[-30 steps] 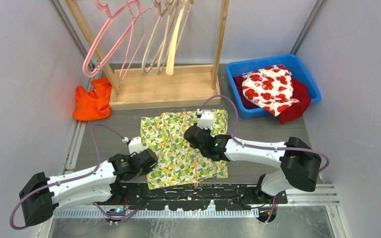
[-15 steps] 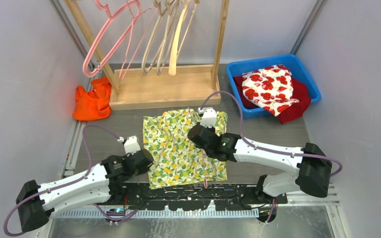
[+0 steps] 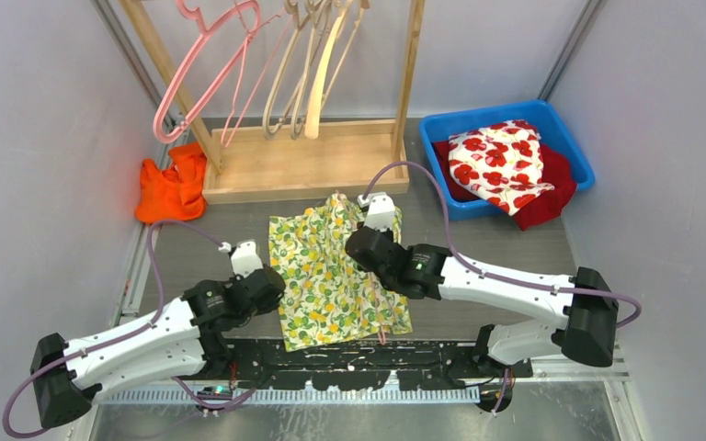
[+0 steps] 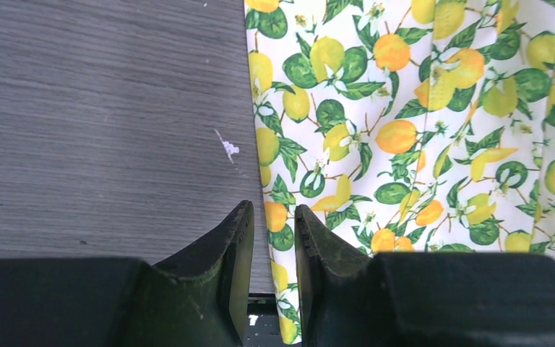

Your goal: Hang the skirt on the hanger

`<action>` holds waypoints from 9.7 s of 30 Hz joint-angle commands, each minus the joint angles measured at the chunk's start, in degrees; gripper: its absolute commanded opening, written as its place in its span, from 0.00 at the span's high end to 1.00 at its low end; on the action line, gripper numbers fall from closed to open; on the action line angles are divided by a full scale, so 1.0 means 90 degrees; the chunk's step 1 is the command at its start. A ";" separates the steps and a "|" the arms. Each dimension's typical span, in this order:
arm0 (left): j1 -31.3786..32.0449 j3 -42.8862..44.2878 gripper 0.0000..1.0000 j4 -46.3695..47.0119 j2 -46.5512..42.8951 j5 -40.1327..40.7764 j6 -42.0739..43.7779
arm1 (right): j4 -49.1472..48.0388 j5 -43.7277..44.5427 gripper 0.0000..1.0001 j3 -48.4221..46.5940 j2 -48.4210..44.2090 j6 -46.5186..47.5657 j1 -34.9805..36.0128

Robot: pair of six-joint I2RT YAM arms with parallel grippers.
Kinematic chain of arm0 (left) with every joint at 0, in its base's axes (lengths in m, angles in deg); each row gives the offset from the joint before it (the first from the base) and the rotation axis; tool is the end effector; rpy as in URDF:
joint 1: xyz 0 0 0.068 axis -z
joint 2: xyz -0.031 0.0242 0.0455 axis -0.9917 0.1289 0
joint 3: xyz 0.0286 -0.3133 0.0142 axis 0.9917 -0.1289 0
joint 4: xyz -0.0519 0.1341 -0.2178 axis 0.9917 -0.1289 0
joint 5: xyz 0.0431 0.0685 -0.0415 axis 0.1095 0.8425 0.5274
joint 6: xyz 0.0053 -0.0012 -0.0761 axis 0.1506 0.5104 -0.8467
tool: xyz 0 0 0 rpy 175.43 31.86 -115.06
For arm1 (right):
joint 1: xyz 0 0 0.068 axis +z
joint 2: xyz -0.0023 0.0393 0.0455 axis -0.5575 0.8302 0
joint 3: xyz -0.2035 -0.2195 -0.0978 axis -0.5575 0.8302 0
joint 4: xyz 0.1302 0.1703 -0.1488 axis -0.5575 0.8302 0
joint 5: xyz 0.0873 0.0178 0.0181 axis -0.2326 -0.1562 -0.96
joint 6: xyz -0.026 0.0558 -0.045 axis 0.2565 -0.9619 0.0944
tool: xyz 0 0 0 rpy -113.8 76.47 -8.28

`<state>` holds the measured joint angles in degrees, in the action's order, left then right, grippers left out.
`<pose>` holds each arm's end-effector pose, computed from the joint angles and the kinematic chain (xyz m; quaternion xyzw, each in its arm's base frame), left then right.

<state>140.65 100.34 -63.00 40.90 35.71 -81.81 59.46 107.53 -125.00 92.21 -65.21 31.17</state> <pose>0.0865 -0.0761 0.2092 -0.1364 0.9269 -0.0891 0.3381 0.1520 0.2343 0.3077 -0.0837 0.8742 0.1119 0.4650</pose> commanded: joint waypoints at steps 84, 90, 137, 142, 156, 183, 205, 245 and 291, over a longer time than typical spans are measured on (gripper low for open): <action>0.0012 0.6372 0.63 -0.1612 0.1345 -0.0343 0.3687 | 0.4240 0.1160 0.99 -0.5413 -0.0316 0.2193 0.0418; 0.0004 0.5871 0.01 -0.1606 0.1202 -0.0358 0.3402 | 0.2850 0.2156 0.99 -0.5855 0.0018 0.3206 0.0100; 0.0007 0.4117 0.01 -0.0653 0.1190 -0.1149 0.2860 | 0.0232 -0.3717 0.99 -1.0840 0.4532 0.2846 -0.4833; 0.0005 0.4096 0.01 -0.0599 0.1281 -0.1144 0.2854 | 0.0101 -0.3754 0.99 -1.0869 0.4732 0.2826 -0.4834; 0.0005 0.4042 0.01 -0.0431 0.1512 -0.1195 0.2864 | 0.0010 -0.3866 0.99 -1.0486 0.5036 0.2843 -0.4750; -0.0035 0.3766 0.00 -0.0455 0.1384 -0.0810 0.2806 | 0.0271 -0.3354 0.00 -0.3823 -0.0505 0.1904 -0.4735; -0.0043 0.2907 0.00 0.0323 0.1660 -0.1278 0.2557 | 0.1335 -0.4153 0.00 0.0310 -0.3437 0.0821 -0.4736; -0.0043 0.1894 0.00 0.1447 0.1362 -0.1865 0.2616 | 0.1450 -0.2971 0.09 -0.1280 -0.0149 0.0489 -0.8857; -0.0063 0.2411 0.00 0.1046 0.1702 -0.1619 0.2904 | 0.1106 -0.6925 0.99 -0.4402 -0.2330 -0.0238 -0.8952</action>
<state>140.41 119.66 -53.54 56.75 20.21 -56.52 70.39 54.24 -158.68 71.90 -64.88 -49.13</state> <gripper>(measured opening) 0.997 0.039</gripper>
